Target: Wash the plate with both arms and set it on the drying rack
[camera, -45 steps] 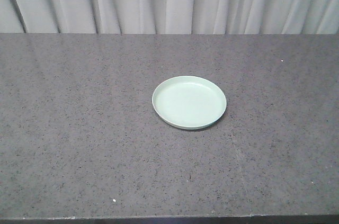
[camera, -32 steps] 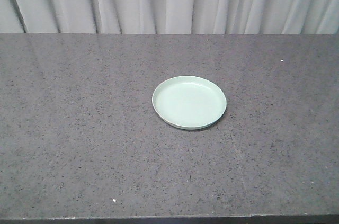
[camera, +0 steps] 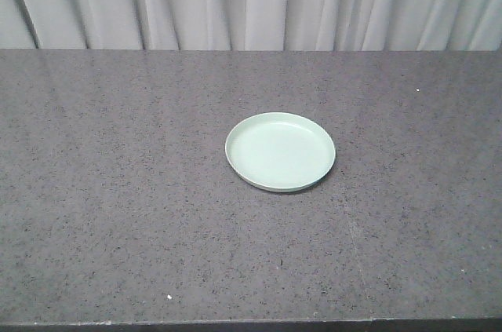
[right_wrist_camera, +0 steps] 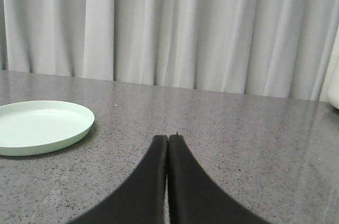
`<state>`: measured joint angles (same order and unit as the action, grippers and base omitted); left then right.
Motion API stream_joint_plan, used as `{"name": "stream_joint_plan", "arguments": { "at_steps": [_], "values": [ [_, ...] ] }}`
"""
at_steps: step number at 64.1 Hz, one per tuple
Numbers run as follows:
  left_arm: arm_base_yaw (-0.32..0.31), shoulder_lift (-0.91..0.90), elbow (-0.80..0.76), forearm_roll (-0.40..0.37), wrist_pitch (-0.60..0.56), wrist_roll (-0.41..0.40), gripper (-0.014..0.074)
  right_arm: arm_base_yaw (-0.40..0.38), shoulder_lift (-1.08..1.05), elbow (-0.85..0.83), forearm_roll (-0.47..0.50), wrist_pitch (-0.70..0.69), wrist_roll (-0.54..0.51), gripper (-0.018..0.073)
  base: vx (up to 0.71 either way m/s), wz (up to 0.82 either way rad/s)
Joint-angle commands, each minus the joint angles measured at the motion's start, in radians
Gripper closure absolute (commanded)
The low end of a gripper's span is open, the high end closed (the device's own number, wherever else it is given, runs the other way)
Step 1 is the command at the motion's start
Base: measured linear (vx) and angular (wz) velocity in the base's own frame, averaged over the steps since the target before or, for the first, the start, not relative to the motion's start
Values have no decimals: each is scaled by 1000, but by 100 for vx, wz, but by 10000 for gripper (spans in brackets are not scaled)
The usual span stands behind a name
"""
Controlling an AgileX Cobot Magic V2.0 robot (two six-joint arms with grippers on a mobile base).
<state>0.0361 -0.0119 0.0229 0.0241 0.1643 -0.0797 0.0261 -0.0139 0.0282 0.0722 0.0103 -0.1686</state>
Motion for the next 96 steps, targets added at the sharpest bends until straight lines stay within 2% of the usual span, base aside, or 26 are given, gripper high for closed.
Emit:
{"name": "stream_joint_plan", "arguments": {
  "at_steps": [1,26,41,50,62,71,77,82,87,91,96],
  "values": [
    [-8,-15,23,-2,-71,-3,603,-7,-8,2,-4,-77,-2,563,0,0],
    [-8,-15,23,-2,-71,-3,603,-7,-8,2,0,-84,8,563,0,0],
    [-8,-15,23,-2,-71,-3,603,-7,-8,-17,105,-137,223,563,0,0],
    [-8,-15,23,-2,-71,-3,603,-7,9,-138,105,-39,227,563,0,0],
    [-8,-15,23,-2,-71,-3,603,-7,161,-440,105,227,211,563,0,0],
    [-8,-15,23,-2,-71,-3,603,-7,365,-662,120,401,67,563,0,0],
    [-8,-15,23,-2,-71,-3,603,-7,490,-770,179,477,-65,555,0,0],
    [-8,-15,23,-2,-71,-3,603,-7,605,-852,273,508,-195,531,0,0],
    [-8,-15,23,-2,-71,-3,603,-7,698,-915,400,523,-352,467,0,0],
    [-8,-15,23,-2,-71,-3,603,-7,764,-957,514,534,-456,391,0,0],
    [-8,-15,23,-2,-71,-3,603,-7,838,-994,648,543,-573,249,0,0]
  ]
}}
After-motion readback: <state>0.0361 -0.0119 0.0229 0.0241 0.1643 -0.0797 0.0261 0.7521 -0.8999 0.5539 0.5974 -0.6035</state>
